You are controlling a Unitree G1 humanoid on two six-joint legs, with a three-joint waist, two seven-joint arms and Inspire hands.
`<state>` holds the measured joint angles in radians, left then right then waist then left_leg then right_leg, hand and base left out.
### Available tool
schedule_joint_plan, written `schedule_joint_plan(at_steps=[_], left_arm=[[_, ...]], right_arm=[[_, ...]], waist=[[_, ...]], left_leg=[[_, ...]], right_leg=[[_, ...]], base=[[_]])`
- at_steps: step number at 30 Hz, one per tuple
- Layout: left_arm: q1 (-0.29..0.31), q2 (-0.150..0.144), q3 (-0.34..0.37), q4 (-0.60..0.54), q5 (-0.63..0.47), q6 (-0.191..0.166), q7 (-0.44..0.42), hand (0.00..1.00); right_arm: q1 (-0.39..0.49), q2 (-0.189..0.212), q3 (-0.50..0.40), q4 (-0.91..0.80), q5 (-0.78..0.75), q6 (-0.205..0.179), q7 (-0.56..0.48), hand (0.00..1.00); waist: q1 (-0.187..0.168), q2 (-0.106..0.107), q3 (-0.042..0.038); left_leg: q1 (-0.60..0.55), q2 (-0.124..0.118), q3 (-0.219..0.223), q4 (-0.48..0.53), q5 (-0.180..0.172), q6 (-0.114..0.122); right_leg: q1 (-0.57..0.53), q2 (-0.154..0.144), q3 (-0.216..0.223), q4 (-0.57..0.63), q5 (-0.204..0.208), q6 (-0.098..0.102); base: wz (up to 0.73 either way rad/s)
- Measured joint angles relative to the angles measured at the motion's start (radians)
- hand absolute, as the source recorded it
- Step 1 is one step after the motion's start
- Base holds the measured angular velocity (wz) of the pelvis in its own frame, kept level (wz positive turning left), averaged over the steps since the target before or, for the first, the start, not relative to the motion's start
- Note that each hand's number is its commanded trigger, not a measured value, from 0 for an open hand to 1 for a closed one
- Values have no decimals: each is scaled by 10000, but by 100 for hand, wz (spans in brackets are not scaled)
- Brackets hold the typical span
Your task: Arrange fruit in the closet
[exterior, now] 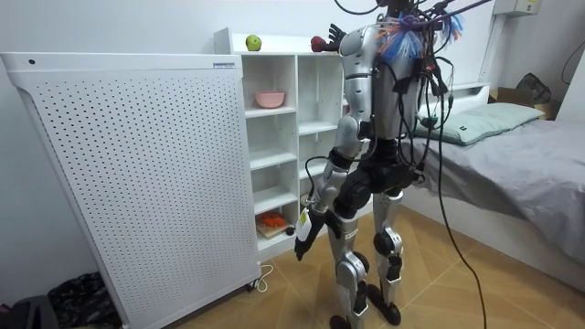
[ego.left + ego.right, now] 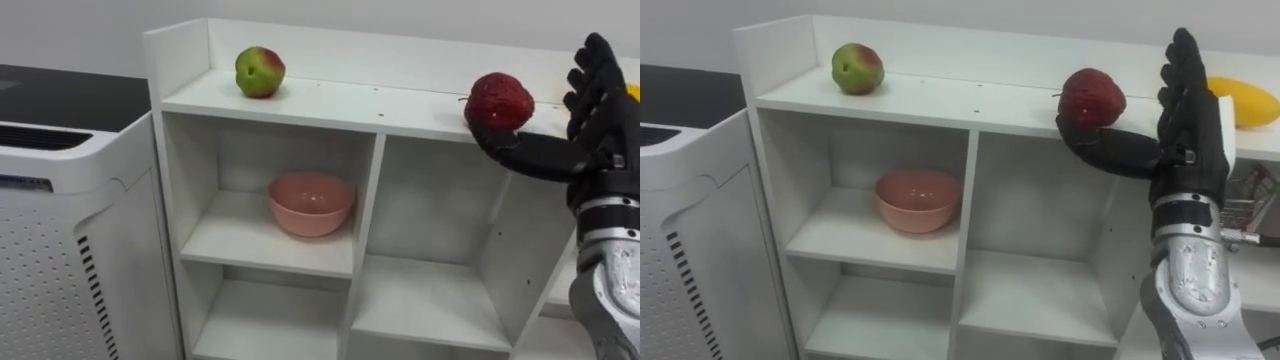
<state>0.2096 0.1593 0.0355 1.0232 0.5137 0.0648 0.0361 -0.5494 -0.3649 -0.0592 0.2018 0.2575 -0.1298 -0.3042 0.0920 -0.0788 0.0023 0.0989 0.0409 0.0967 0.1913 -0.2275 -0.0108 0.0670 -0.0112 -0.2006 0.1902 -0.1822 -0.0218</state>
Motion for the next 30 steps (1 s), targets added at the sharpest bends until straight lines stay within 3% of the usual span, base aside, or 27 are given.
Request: schedule_joint_plan(at_steps=[5,20,21,22,24,25,26,30], left_arm=[[-15,101,0,-44,-1,1,-82,0],[-15,164,18,-31,-1,36,-317,0],[-26,166,18,-31,0,47,-347,0],[-31,171,19,-31,0,57,-386,0],[-44,195,20,-31,-1,101,-478,0],[-43,194,20,-31,-2,106,-482,0],[-43,194,20,-31,-2,116,-494,0],[5,203,14,-35,-7,190,-535,0]], right_arm=[[-194,-24,0,279,-18,14,222,0],[-200,-235,9,672,32,178,780,0],[-200,-237,9,672,32,187,781,23],[-200,-241,9,672,27,190,781,36],[-200,-255,8,673,11,205,781,74],[-200,-256,8,674,10,207,780,82],[-200,-259,8,693,4,209,779,100],[-465,-382,14,1223,-8,219,803,100]], waist=[[-10,-85,48],[26,-201,3],[27,-202,3],[28,-202,3],[26,-203,2],[31,-203,2],[42,-203,2],[47,-228,-15]], left_leg=[[-34,3,-2,61,0,0],[-192,-5,-185,126,2,2],[-191,-7,-185,126,2,2],[-191,-7,-185,128,2,2],[-191,-7,-185,131,2,2],[-190,-7,-187,131,2,2],[-185,-7,-188,132,2,2],[-160,-6,-193,140,2,2]], right_leg=[[-1,-2,0,-8,30,-5],[-29,-24,-183,-40,36,-8],[-29,-24,-183,-39,36,-7],[-29,-26,-183,-39,36,-8],[-32,-37,-183,-37,36,-8],[-32,-38,-181,-38,36,-8],[-31,-37,-177,-39,36,-8],[-1,-28,-179,-39,39,-12]], base=[[0],[3],[0],[0],[0],[0],[0],[0]])
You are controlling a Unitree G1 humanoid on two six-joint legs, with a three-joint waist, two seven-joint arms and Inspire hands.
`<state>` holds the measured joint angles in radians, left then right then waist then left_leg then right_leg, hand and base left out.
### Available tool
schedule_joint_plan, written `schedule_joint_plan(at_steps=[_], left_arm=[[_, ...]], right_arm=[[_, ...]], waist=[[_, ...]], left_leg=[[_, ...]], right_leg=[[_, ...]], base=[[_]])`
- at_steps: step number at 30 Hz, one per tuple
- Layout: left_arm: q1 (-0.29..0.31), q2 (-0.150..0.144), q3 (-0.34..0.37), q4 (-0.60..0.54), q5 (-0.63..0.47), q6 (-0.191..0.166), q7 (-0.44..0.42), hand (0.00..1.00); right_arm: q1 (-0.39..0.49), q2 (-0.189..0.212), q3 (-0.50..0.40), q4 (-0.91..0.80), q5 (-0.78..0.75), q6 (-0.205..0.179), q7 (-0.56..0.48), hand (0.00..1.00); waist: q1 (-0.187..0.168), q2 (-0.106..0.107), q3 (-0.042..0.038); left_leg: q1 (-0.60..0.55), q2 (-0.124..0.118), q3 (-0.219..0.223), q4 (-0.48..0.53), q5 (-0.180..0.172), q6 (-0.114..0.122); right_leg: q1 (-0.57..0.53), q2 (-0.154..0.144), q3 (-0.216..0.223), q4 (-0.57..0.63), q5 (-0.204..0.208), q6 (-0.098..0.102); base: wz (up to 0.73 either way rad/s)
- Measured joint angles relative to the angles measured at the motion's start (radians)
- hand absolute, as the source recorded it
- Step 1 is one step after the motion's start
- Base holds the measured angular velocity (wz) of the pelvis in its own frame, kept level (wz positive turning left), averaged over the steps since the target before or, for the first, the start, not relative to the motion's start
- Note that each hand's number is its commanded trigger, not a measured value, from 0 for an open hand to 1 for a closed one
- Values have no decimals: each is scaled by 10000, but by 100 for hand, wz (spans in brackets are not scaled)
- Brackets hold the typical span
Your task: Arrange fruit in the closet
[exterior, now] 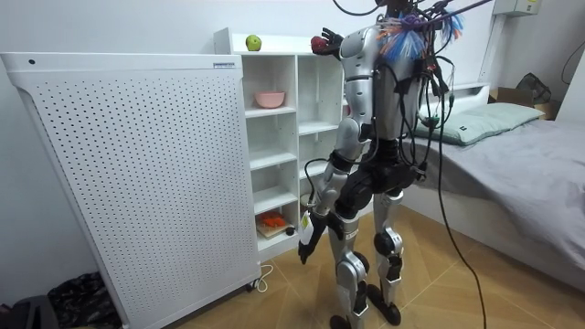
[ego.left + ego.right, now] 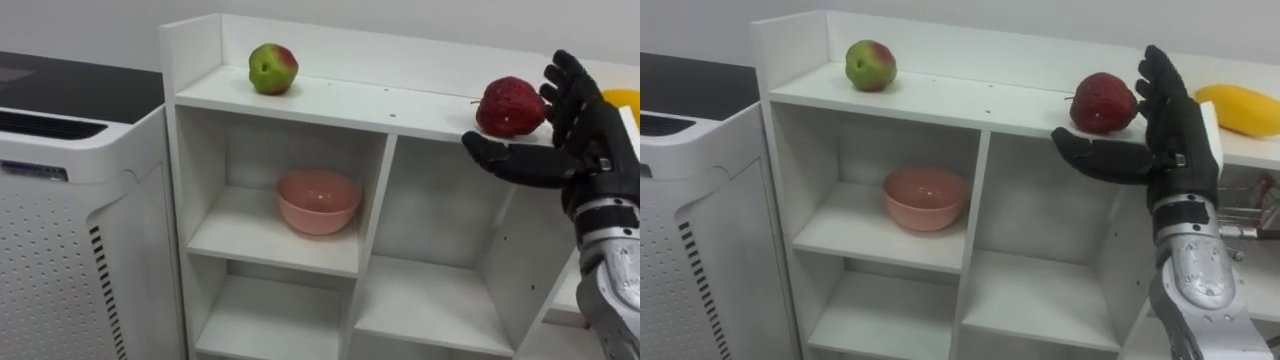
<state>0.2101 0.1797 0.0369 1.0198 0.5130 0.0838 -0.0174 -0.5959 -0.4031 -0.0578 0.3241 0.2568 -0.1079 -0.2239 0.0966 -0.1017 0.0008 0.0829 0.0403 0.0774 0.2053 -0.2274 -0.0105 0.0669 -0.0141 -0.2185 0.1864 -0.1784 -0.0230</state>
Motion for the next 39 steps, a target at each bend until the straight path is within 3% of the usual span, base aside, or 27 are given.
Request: schedule_joint_plan(at_steps=[12,24,32,39], left_arm=[[86,6,86,8,-105,52,-15,0],[-29,6,195,9,-100,49,-120,0],[-48,6,24,12,-84,-48,169,0],[-11,-32,-13,11,-91,-131,165,0]], right_arm=[[-264,-406,133,481,83,3,-143,100],[-466,-427,276,312,74,17,-128,100],[734,-307,678,-2642,246,142,350,100],[1258,-84,816,-4067,450,142,1110,100]], waist=[[175,-81,-3],[171,-70,19],[67,137,44],[138,459,-40]], left_leg=[[7,7,-17,-10,-1,0],[-60,0,-52,-23,-3,-1],[-3,-5,18,-19,-1,0],[91,16,143,-40,-1,0]], right_leg=[[22,-15,-10,1,6,-4],[-3,-8,-61,-7,5,-3],[15,37,62,-10,9,1],[0,41,187,34,30,0]], base=[[0],[0],[-2],[-7]])
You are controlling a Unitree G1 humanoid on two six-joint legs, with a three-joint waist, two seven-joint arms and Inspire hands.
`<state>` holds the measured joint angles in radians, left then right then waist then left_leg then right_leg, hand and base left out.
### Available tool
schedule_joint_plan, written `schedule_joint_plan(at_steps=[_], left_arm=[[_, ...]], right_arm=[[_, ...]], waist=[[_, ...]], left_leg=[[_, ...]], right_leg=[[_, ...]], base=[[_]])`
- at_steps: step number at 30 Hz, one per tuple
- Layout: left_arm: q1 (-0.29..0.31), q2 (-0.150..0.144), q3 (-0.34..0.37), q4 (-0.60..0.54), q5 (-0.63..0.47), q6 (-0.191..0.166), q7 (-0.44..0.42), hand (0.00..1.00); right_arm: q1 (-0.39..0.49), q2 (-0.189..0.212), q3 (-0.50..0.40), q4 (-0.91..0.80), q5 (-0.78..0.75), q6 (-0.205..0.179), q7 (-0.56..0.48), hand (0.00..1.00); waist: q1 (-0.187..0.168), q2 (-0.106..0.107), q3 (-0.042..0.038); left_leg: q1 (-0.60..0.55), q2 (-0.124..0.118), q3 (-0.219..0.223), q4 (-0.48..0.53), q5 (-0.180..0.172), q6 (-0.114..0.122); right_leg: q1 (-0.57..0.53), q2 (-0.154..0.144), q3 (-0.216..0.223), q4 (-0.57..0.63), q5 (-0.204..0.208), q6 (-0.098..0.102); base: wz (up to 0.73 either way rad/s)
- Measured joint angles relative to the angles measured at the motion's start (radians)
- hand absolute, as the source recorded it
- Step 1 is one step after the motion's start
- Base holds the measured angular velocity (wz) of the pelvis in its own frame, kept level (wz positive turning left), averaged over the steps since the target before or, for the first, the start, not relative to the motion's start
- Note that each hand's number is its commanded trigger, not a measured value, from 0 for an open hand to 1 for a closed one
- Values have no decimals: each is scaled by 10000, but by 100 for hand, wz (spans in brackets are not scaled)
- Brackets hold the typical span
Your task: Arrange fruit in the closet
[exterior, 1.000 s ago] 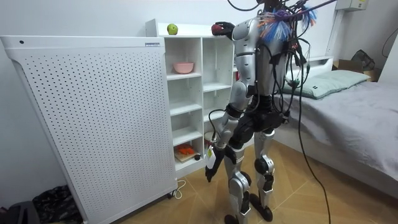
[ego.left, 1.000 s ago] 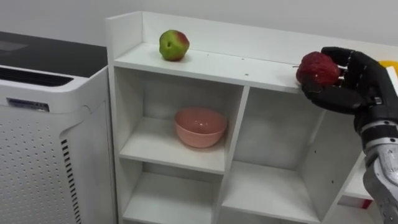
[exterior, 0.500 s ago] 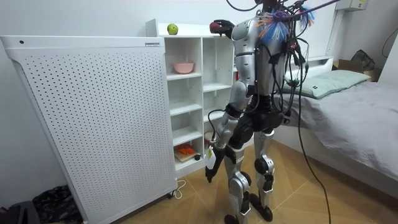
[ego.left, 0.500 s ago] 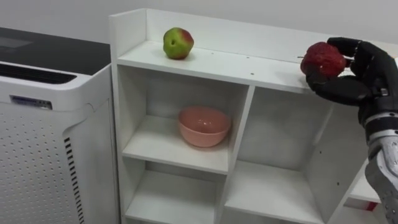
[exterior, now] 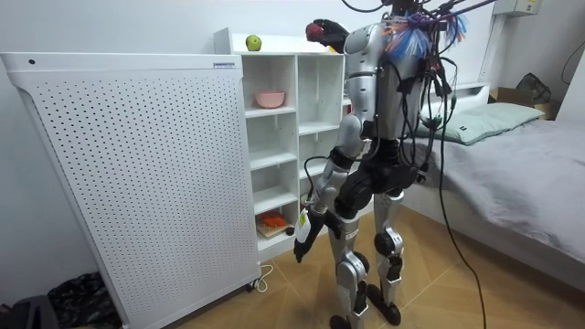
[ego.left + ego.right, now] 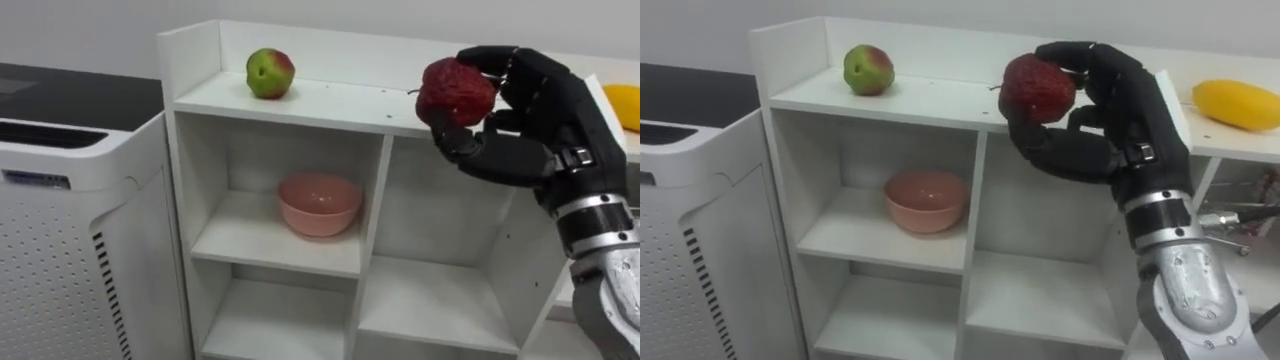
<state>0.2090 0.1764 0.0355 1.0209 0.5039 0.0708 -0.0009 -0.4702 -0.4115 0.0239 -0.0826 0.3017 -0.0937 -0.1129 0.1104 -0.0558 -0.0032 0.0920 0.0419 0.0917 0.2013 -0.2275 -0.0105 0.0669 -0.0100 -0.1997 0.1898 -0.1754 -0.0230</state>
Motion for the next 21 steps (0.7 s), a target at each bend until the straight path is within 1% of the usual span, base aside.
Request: schedule_joint_plan(at_steps=[4,6,8,9,10,12,14,16,17,18,19,20,21], left_arm=[[-5,1,-52,1,-17,0,0,0],[-41,16,-131,4,-15,-1,129,0],[-113,22,-247,23,-20,-52,281,0],[-149,25,-314,49,-21,-74,346,0],[-317,21,-434,223,-25,-93,404,0],[-628,22,-637,556,-161,-101,473,0],[-655,17,-802,599,-425,-102,604,0],[-775,16,-987,602,-656,-104,706,0],[-847,16,-1166,698,-797,-118,774,0],[-875,4,-1306,929,-800,-132,791,0],[-918,4,-1385,997,-800,-131,794,0],[-984,-10,-1391,1048,-813,-141,818,0],[-1043,-20,-1506,1238,-1106,-135,873,0]], right_arm=[[53,283,76,-620,494,4,383,100],[60,292,419,-946,840,-6,589,100],[60,291,690,-974,1114,-9,772,100],[65,301,778,-973,1205,-8,820,100],[102,357,903,-917,1219,-34,862,100],[308,754,999,-392,1216,-137,939,100],[452,994,1013,138,1289,-137,950,100],[497,1088,1031,794,1393,-141,937,100],[510,1128,1092,1350,1439,-157,940,100],[584,1258,1112,1987,1448,-152,957,100],[650,1361,1112,2249,1451,-139,936,100],[696,1529,1110,2690,1564,-129,930,100],[696,1597,1110,3198,1980,-129,963,100]], waist=[[-90,1,-1],[-117,1,-1],[-60,-1,-3],[-28,40,18],[5,53,28],[56,55,30],[44,101,44],[29,190,62],[58,295,121],[41,337,77],[43,391,64],[50,479,90],[49,568,130]], left_leg=[[-21,16,40,16,-1,-2],[-104,15,40,18,-1,-1],[-139,17,65,15,-1,-1],[-165,26,102,16,-1,-1],[-214,37,123,31,-1,-1],[-329,36,154,94,-1,0],[-595,44,142,243,-11,17],[-953,55,129,405,-24,40],[-1086,47,133,427,-2,73],[-1228,31,142,482,7,88],[-1357,31,140,533,7,89],[-1588,17,157,586,31,121],[-1791,-7,186,647,64,141]], right_leg=[[-15,-3,-9,6,8,-12],[-35,-4,31,0,17,-10],[-103,-6,47,10,31,-11],[-148,-7,72,21,39,-14],[-204,-1,103,14,75,-16],[-357,43,103,19,116,-17],[-539,31,78,17,170,-19],[-816,-22,64,26,253,-23],[-945,-30,68,26,298,-20],[-1103,-54,78,103,304,-17],[-1247,-67,72,189,304,-17],[-1544,-77,58,322,304,-17],[-1806,-94,56,445,304,-18]], base=[[0],[0],[-6],[-12],[-8],[-3],[0],[0],[0],[-3],[-6],[-10],[-10]])
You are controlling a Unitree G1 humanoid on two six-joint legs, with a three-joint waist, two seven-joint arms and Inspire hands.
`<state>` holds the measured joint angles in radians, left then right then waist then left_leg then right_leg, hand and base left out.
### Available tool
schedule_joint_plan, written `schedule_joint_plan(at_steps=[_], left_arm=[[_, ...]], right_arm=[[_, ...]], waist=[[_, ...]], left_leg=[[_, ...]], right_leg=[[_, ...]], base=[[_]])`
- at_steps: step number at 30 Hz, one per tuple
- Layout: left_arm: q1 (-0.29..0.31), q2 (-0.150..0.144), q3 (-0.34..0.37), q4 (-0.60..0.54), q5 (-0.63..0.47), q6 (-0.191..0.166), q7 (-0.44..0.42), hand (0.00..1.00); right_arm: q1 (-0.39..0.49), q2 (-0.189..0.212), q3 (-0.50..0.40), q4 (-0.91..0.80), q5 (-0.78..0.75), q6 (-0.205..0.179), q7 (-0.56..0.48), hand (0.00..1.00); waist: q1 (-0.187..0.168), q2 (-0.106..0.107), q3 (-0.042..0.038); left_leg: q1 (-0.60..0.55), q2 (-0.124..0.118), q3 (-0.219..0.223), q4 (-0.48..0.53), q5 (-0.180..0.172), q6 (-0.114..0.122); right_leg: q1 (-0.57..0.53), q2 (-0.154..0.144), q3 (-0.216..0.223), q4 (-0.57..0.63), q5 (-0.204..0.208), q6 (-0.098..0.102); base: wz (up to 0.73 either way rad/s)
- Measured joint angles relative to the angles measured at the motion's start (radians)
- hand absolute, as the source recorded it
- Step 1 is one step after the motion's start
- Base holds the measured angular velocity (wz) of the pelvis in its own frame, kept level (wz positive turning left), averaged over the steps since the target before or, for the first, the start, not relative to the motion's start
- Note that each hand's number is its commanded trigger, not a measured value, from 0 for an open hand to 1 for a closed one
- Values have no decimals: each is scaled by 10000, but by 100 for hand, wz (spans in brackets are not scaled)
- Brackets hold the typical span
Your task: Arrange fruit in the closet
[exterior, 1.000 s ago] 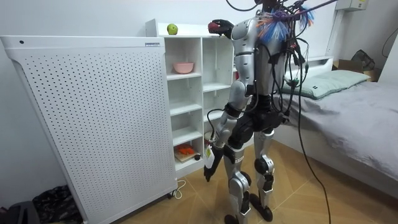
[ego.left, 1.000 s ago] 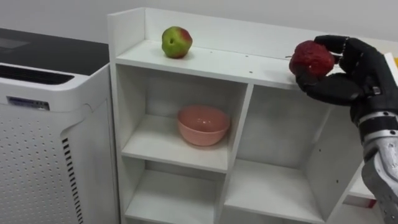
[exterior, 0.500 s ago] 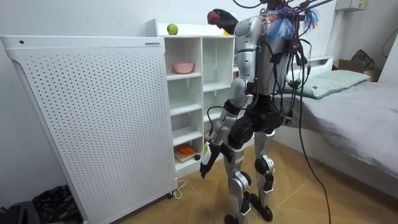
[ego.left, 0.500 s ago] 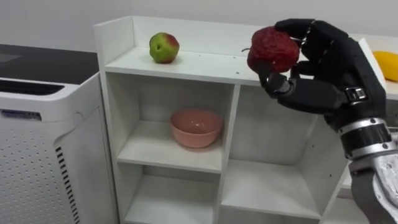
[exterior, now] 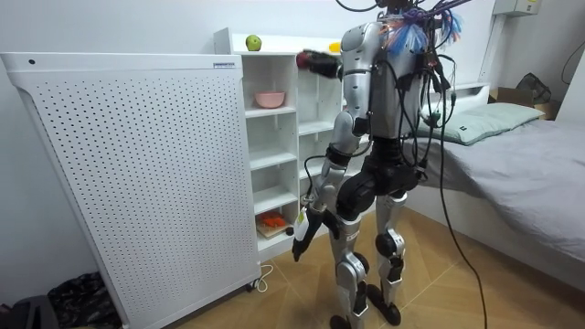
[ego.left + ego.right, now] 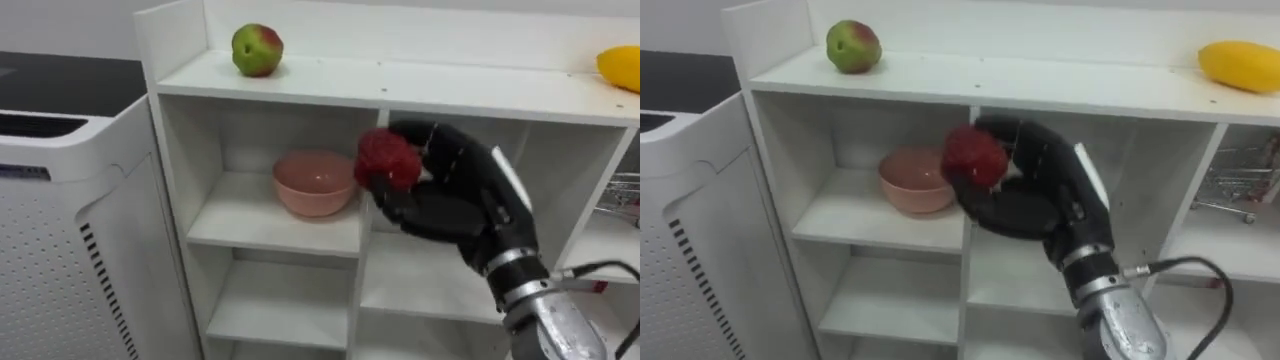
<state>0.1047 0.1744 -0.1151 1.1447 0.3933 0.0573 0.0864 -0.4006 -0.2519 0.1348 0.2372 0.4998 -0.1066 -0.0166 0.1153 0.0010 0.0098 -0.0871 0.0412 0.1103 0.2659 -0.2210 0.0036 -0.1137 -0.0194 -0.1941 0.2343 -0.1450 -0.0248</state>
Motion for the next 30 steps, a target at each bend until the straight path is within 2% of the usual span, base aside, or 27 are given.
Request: schedule_joint_plan(at_steps=[4,7,10,12,14,16,18,21,22,23,26,30], left_arm=[[-131,-6,-67,372,-893,2,148,0],[-168,-41,-102,564,-1190,30,176,0],[-197,-64,-164,589,-1769,83,160,0],[-228,-71,-513,574,-2008,74,168,0],[-231,-90,-676,528,-2079,147,161,0],[-237,-111,-688,508,-2088,244,142,0],[-232,-108,-857,407,-2468,288,143,0],[-218,-137,-877,301,-2796,329,143,0],[-223,-138,-896,184,-2938,398,143,0],[-222,-141,-953,121,-3058,429,143,0],[-201,-140,-1116,59,-3447,476,193,0],[-242,-177,-1427,-120,-3543,511,221,0]], right_arm=[[-4,172,-67,1315,1196,4,-48,100],[-21,212,-112,2456,1753,3,-19,100],[-25,227,-126,3395,2681,70,107,100],[-60,266,-282,3966,4256,149,139,100],[-108,314,-428,4312,5141,152,173,100],[-151,358,-538,4640,5893,151,165,100],[-169,366,-613,4792,6975,150,175,100],[-279,370,-884,5076,7853,150,146,100],[-349,361,-1004,5110,8156,150,143,100],[-491,370,-1122,5322,8537,150,141,100],[-662,340,-1296,5517,9299,130,46,100],[-1025,345,-1564,5905,10260,92,41,100]], waist=[[4,225,75],[14,235,97],[3,255,191],[122,317,266],[185,368,290],[314,411,296],[298,498,332],[406,612,332],[435,676,345],[468,771,326],[616,832,298],[816,815,292]], left_leg=[[-626,7,14,350,5,11],[-1270,-25,34,780,-4,25],[-1993,-138,80,1392,-74,142],[-2673,-177,174,1880,-158,208],[-3184,-185,191,2230,-285,214],[-3682,-165,186,2553,-304,209],[-4281,-225,165,2866,-267,193],[-4816,-228,226,3258,-282,215],[-5096,-229,231,3438,-288,216],[-5352,-207,225,3615,-299,217],[-5840,-209,263,3907,-302,218],[-6481,-207,270,4304,-308,196]], right_leg=[[-773,-168,-75,604,-22,-20],[-1613,-359,-48,1406,-154,-69],[-2352,-596,-32,2097,-419,-128],[-3103,-773,15,2697,-585,-188],[-3662,-858,49,3112,-693,-198],[-4140,-875,68,3371,-695,-201],[-4736,-1033,26,3785,-723,-244],[-5302,-1119,77,4210,-769,-297],[-5572,-1154,84,4387,-796,-296],[-5811,-1155,84,4506,-798,-300],[-6360,-1162,239,4847,-810,-322],[-7020,-1213,285,5303,-864,-415]], base=[[-7],[-5],[3],[0],[0],[0],[13],[4],[4],[0],[0],[3]])
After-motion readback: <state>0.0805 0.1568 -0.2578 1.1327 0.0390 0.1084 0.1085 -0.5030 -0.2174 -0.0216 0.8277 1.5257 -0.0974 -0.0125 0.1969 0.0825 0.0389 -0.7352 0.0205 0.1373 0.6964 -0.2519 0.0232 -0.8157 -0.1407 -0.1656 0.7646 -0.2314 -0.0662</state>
